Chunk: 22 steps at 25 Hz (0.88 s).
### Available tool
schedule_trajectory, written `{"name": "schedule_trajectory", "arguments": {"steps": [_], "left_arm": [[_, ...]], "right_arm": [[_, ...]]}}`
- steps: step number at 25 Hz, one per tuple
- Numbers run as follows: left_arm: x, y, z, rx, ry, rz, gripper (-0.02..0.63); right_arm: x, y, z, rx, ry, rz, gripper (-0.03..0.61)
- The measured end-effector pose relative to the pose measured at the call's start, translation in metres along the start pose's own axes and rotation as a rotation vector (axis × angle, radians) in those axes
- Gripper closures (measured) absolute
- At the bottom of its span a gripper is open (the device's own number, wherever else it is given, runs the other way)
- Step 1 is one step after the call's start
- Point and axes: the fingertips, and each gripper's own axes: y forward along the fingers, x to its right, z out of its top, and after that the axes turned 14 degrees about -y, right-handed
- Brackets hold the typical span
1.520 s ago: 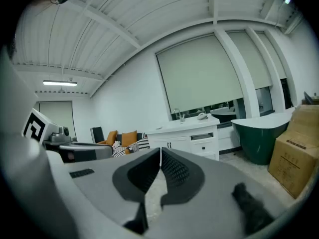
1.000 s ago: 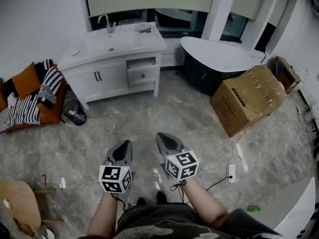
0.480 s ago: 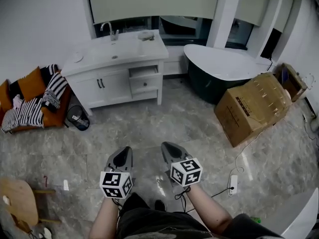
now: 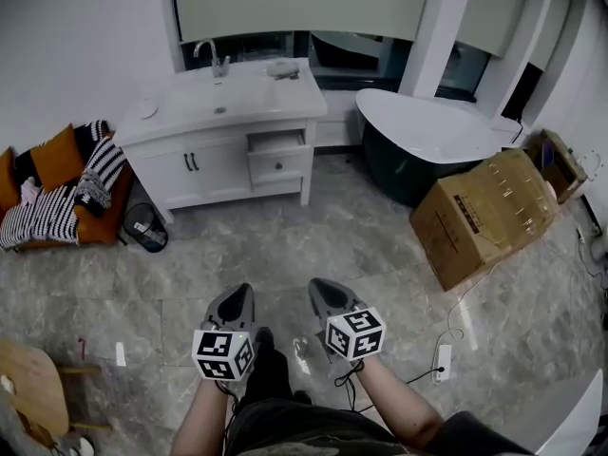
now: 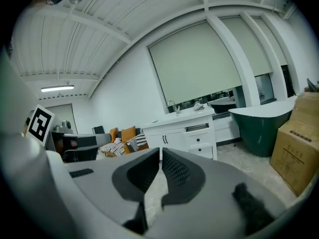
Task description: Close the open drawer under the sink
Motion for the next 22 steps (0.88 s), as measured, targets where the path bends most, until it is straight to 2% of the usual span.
{"name": "schedule_trajectory", "arguments": {"steps": [9, 22], "left_arm": [[-0.031, 0.061, 0.018, -0.013, -0.024, -0.030, 0.598], [-0.092, 0.128, 0.068, -0.036, -0.048, -0.069, 0.598]], "right_arm": [[0.035, 0.049, 0.004, -0.029, 0.020, -0.053, 0.548], [0.061, 0.135, 0.044, -0.052, 0.000, -0.108, 0.548]]}}
